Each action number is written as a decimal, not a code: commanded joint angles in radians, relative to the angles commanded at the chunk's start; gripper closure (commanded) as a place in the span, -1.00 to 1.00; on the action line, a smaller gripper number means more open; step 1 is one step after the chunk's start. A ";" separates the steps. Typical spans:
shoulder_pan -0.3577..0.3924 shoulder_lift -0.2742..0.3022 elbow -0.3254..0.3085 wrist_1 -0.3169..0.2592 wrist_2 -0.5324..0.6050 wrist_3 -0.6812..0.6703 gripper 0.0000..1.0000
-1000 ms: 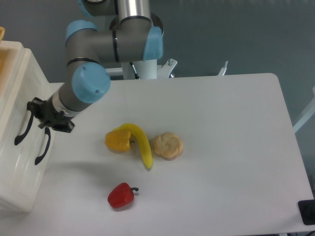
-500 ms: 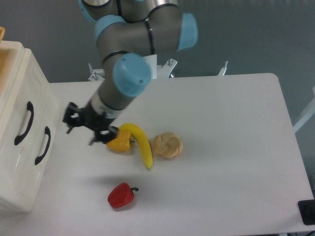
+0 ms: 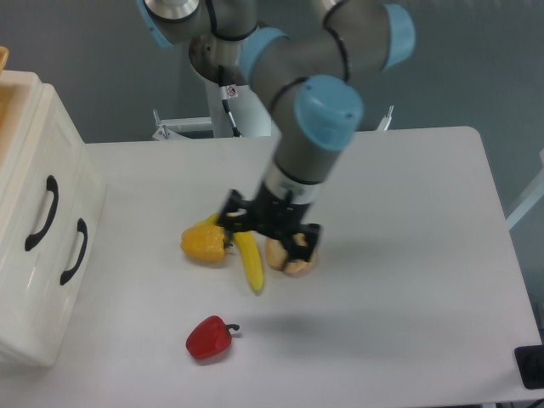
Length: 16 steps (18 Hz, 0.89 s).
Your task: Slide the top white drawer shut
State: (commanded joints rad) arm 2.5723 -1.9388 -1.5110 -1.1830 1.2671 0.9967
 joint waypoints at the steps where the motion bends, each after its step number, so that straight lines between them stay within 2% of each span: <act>1: 0.023 -0.014 0.000 0.028 0.000 0.038 -1.00; 6: 0.095 -0.069 0.005 0.092 0.008 0.272 -1.00; 10: 0.124 -0.100 0.028 0.098 0.058 0.365 -1.00; 13: 0.132 -0.140 0.072 0.105 0.110 0.411 -1.00; 16: 0.146 -0.160 0.078 0.105 0.155 0.486 -1.00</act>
State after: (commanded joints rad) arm 2.7181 -2.0984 -1.4328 -1.0784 1.4220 1.4831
